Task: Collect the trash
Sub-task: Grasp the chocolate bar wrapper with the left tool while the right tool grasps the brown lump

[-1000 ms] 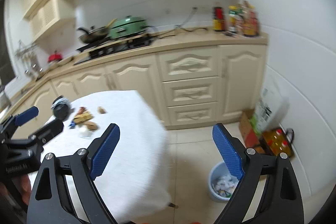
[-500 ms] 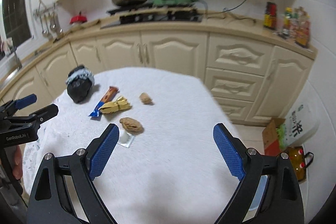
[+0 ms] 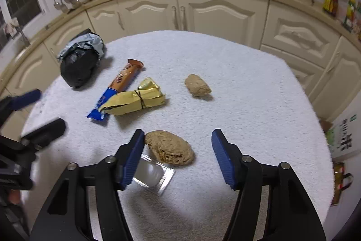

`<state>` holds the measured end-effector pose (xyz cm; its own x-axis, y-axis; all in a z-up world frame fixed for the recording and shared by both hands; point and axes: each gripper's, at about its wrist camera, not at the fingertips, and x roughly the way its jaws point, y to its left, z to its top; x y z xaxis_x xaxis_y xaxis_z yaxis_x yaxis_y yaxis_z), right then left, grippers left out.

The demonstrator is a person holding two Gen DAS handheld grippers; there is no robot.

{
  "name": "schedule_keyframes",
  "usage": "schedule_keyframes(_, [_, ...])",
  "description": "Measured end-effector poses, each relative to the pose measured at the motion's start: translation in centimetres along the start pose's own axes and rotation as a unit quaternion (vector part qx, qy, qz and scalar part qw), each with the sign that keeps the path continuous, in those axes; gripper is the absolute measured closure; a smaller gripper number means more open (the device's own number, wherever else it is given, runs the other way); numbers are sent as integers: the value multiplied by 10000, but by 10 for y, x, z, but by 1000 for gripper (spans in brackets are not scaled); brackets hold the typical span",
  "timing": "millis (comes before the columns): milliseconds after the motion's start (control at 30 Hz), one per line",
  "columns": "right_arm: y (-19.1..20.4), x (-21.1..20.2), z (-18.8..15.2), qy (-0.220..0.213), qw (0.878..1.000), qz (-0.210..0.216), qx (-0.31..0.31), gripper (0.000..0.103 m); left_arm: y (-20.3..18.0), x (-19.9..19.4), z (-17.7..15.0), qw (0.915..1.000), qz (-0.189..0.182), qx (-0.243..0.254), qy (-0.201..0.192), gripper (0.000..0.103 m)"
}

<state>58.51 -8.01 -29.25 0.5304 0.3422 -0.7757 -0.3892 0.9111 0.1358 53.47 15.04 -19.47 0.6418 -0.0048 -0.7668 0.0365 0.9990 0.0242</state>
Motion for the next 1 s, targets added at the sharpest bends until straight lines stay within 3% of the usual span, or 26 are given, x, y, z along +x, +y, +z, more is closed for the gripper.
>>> schedule_keyframes(167, [2, 2, 1, 126, 9995, 297, -29, 60, -9, 32, 11, 9995, -154, 66, 282, 4])
schedule_keyframes(433, [1, 1, 1, 174, 9994, 288, -38, 57, -6, 77, 35, 9987, -61, -27, 504, 23])
schedule_keyframes(500, [1, 1, 1, 180, 9994, 291, -8, 57, -3, 81, 42, 9992, -19, -45, 407, 36])
schedule_keyframes(567, [0, 0, 0, 142, 9994, 301, 1, 57, -1, 82, 44, 9995, -51, -44, 315, 63])
schedule_keyframes(633, [-1, 0, -1, 139, 9994, 322, 45, 57, 1, 85, 47, 9996, -85, -14, 274, 80])
schedule_keyframes(767, [-3, 4, 1, 215, 9992, 301, 137, 46, 3, 87, 48, 9996, 4, 73, 268, 83])
schedule_keyframes(833, [-6, 7, 1, 229, 9991, 297, 184, 46, 3, 84, 44, 9996, 12, 107, 266, 83])
schedule_keyframes(900, [-6, 7, 1, 195, 9993, 283, 172, 49, 2, 80, 39, 9996, 39, 104, 264, 83])
schedule_keyframes(933, [-4, 6, 0, 173, 9991, 354, 169, 57, 3, 76, 37, 9996, 50, 88, 245, 84])
schedule_keyframes(1000, [-1, 1, -2, 91, 9995, 261, 132, 59, 2, 63, 26, 9998, 24, 66, 210, 84])
